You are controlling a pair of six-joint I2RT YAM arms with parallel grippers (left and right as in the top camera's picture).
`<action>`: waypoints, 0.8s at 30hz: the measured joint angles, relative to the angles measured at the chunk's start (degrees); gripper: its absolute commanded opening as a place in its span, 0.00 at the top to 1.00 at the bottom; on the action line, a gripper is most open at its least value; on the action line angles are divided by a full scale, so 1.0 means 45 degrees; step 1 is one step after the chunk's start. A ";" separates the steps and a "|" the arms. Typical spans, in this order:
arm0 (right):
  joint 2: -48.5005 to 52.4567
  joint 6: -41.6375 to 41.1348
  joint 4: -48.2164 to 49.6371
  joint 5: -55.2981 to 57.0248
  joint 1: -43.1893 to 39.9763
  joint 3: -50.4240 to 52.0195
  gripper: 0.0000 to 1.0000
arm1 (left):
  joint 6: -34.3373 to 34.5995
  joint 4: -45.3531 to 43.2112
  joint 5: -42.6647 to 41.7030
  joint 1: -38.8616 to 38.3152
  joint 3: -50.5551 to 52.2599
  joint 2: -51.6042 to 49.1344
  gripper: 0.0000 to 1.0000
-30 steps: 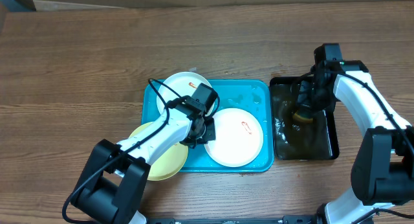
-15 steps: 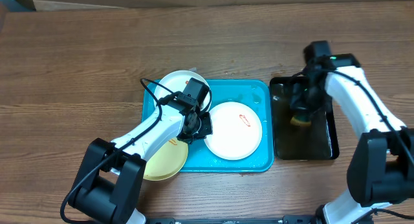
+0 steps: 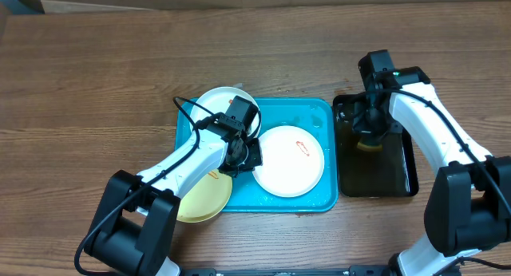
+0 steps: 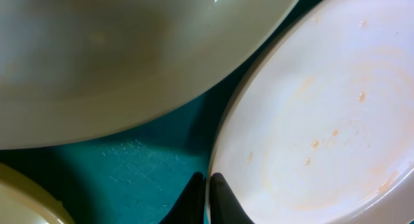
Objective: Clean dirty plates on tray and stack at the side
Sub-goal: 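Lower right gripper onto the green sponge in the black tray and grasp it, then carry the sponge with the right gripper over the lower white plate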
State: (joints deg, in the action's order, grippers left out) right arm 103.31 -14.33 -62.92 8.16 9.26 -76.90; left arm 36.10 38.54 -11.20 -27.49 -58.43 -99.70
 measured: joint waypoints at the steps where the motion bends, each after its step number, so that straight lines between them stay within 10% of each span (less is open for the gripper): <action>1: 0.0000 0.0146 0.0058 -0.0243 -0.0039 0.0000 0.96 | 0.0000 0.0010 0.0000 0.0000 0.0000 0.0000 0.93; 24: 0.0000 0.0359 -0.0170 -0.2244 -0.0155 0.0024 0.96 | 0.0000 0.0044 -0.0044 0.0000 0.0005 0.0000 0.96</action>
State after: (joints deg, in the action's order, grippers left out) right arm 103.31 -12.71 -63.68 -1.93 8.56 -76.79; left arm 36.10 38.74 -11.40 -27.49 -58.41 -99.70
